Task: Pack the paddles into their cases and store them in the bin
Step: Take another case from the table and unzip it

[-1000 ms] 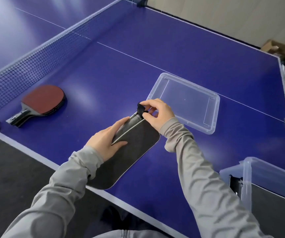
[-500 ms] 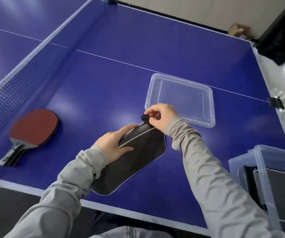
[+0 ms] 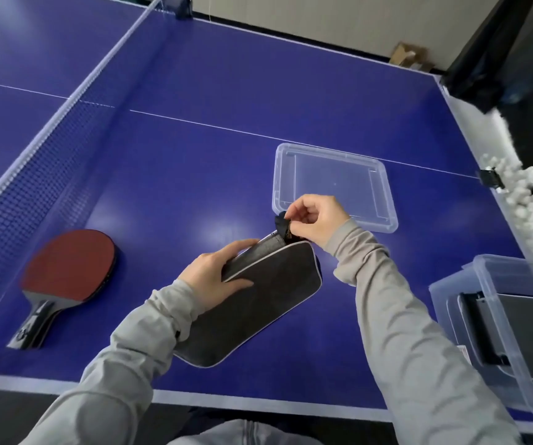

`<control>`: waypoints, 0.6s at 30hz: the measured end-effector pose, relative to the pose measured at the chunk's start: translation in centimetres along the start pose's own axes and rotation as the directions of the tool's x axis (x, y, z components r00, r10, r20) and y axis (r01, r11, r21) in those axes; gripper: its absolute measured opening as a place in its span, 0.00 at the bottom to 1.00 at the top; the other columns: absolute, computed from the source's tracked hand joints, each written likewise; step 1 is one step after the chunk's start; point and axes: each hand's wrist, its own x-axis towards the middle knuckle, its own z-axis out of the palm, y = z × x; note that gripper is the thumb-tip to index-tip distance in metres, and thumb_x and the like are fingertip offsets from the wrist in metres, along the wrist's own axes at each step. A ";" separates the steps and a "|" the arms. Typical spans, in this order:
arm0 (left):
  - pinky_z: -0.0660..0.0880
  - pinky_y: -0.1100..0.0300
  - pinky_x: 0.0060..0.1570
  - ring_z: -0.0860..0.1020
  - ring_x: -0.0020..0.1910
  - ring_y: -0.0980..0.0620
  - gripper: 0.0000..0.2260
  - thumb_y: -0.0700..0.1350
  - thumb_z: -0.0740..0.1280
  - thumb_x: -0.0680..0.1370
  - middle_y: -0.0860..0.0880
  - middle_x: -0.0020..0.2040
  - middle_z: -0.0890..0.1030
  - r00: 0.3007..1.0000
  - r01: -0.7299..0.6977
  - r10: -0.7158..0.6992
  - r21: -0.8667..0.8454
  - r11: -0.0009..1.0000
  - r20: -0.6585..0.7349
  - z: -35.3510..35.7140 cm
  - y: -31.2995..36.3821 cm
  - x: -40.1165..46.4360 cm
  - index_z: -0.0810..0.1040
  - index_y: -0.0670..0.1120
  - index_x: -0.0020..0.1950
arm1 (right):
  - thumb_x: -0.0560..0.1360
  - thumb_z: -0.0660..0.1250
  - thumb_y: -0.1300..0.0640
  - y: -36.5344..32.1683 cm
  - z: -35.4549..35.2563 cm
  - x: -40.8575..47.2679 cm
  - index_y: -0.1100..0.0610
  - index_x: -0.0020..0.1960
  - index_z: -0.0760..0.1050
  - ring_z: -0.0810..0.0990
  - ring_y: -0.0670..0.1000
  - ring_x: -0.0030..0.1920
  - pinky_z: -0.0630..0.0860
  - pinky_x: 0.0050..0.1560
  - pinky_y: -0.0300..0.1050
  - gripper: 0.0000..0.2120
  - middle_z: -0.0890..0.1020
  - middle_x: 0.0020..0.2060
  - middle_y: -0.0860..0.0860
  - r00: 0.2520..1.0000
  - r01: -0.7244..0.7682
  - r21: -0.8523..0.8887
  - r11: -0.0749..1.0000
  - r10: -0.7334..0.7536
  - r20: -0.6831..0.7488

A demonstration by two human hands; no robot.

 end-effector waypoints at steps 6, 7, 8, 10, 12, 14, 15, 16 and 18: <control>0.75 0.56 0.58 0.80 0.52 0.54 0.29 0.46 0.73 0.71 0.56 0.53 0.81 0.999 -0.046 0.046 -0.019 0.999 0.003 0.3 0.4 0.2 0.64 0.66 0.65 | 0.67 0.67 0.72 0.1 -0.9 -0.6 0.56 0.37 0.76 0.77 0.50 0.37 0.77 0.48 0.43 0.11 0.78 0.32 0.46 0.998 0.039 -0.031 0.999 -0.037 0.058; 0.75 0.56 0.58 0.80 0.51 0.54 0.30 0.46 0.73 0.71 0.56 0.53 0.81 0.999 -0.055 0.055 -0.023 0.998 -0.003 0.3 0.6 0.3 0.63 0.67 0.64 | 0.67 0.68 0.72 0.2 -1.1 -0.6 0.57 0.37 0.76 0.76 0.50 0.37 0.77 0.48 0.44 0.11 0.78 0.32 0.47 0.997 0.044 -0.024 0.999 -0.042 0.057; 0.75 0.57 0.58 0.80 0.51 0.55 0.30 0.46 0.73 0.71 0.56 0.52 0.81 0.998 -0.062 0.062 -0.024 0.998 -0.007 0.4 0.7 0.3 0.62 0.68 0.63 | 0.67 0.69 0.72 0.4 -1.2 -0.6 0.56 0.37 0.75 0.76 0.51 0.37 0.77 0.48 0.45 0.11 0.77 0.32 0.47 0.997 0.046 -0.018 0.999 -0.045 0.055; 0.75 0.57 0.57 0.80 0.51 0.55 0.30 0.46 0.73 0.71 0.57 0.52 0.81 0.997 -0.074 0.074 -0.024 0.997 -0.011 0.5 0.9 0.4 0.62 0.69 0.63 | 0.67 0.70 0.71 0.7 -1.6 -0.6 0.53 0.35 0.74 0.77 0.52 0.38 0.77 0.49 0.46 0.14 0.77 0.32 0.46 0.998 0.053 -0.016 0.998 -0.052 0.040; 0.74 0.58 0.57 0.80 0.50 0.56 0.30 0.46 0.73 0.71 0.57 0.51 0.81 0.997 -0.081 0.081 -0.035 0.996 -0.014 0.6 1.0 0.4 0.62 0.71 0.61 | 0.67 0.70 0.71 1.3 -2.0 -0.5 0.53 0.34 0.74 0.77 0.52 0.37 0.77 0.48 0.44 0.14 0.78 0.32 0.46 0.998 0.062 -0.026 0.998 -0.061 0.015; 0.74 0.61 0.57 0.80 0.50 0.58 0.31 0.45 0.74 0.71 0.58 0.51 0.81 0.996 -0.084 0.082 -0.061 0.995 -0.036 0.6 1.0 0.4 0.62 0.72 0.60 | 0.67 0.71 0.70 1.9 -2.3 -0.5 0.56 0.36 0.76 0.78 0.51 0.36 0.77 0.45 0.38 0.11 0.78 0.32 0.46 0.997 0.069 -0.035 0.997 -0.070 -0.028; 0.74 0.63 0.57 0.80 0.50 0.59 0.31 0.44 0.74 0.71 0.60 0.51 0.80 0.995 -0.084 0.080 -0.078 0.993 -0.052 0.5 1.0 0.4 0.62 0.72 0.60 | 0.67 0.71 0.69 2.2 -2.5 -0.6 0.57 0.37 0.76 0.78 0.50 0.36 0.77 0.44 0.35 0.09 0.79 0.32 0.46 0.996 0.070 -0.031 0.997 -0.072 -0.051; 0.73 0.65 0.57 0.80 0.50 0.60 0.30 0.44 0.74 0.71 0.61 0.51 0.80 0.995 -0.083 0.076 -0.099 0.992 -0.066 0.4 0.9 0.4 0.63 0.71 0.60 | 0.67 0.72 0.69 2.5 -2.7 -0.6 0.57 0.38 0.77 0.78 0.49 0.35 0.77 0.43 0.33 0.09 0.79 0.32 0.47 0.995 0.069 -0.024 0.997 -0.071 -0.072; 0.73 0.69 0.56 0.80 0.49 0.61 0.30 0.43 0.74 0.70 0.60 0.52 0.80 0.994 -0.079 0.066 -0.154 0.985 -0.088 0.2 0.8 0.4 0.65 0.70 0.60 | 0.67 0.72 0.68 3.2 -3.2 -0.6 0.57 0.38 0.77 0.78 0.48 0.35 0.77 0.42 0.31 0.08 0.80 0.33 0.48 0.992 0.068 -0.012 0.998 -0.069 -0.105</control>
